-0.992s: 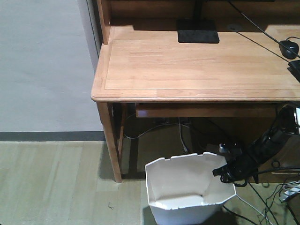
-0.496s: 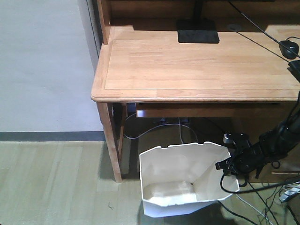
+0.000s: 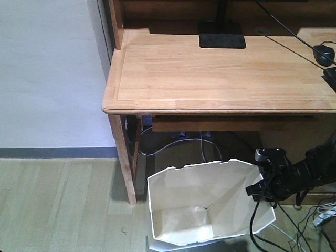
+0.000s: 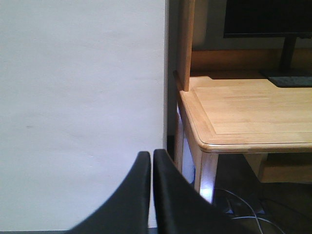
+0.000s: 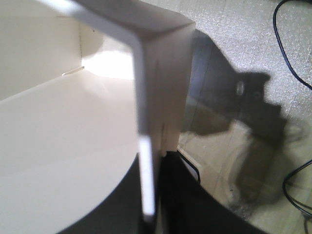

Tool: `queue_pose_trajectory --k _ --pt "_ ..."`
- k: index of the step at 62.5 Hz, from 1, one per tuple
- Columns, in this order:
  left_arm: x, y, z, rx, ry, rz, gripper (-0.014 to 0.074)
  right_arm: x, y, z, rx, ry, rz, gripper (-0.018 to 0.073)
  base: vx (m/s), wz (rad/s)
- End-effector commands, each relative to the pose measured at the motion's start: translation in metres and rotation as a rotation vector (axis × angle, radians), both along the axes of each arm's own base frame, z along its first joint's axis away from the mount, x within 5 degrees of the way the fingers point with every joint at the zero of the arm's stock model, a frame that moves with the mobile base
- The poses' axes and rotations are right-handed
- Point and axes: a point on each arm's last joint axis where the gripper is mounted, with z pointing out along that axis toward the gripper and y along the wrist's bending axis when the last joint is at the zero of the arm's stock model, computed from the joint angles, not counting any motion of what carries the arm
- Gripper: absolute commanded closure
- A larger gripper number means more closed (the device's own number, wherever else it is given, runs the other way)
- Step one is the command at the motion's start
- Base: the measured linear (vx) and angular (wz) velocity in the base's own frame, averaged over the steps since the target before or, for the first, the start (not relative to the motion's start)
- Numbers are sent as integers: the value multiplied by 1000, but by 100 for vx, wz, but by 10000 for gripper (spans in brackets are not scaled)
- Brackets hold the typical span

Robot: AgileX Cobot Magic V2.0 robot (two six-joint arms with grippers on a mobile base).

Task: Move trash bin to bedside with robot
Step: 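Close the right gripper on the bin rim and pull it out from under the desk, then hold the bin rim with the right gripper while the base turns toward the bed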

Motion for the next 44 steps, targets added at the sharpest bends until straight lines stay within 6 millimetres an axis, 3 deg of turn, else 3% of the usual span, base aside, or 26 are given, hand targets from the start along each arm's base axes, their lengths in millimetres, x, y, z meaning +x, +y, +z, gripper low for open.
queue_pose_trajectory --k 1,44 --pt "0 0 2 -16 -74 -1 603 10 13 28 162 -81 10 566 0 0" --pt "0 0 2 -16 -74 -1 603 9 17 30 210 -80 16 566 0 0"
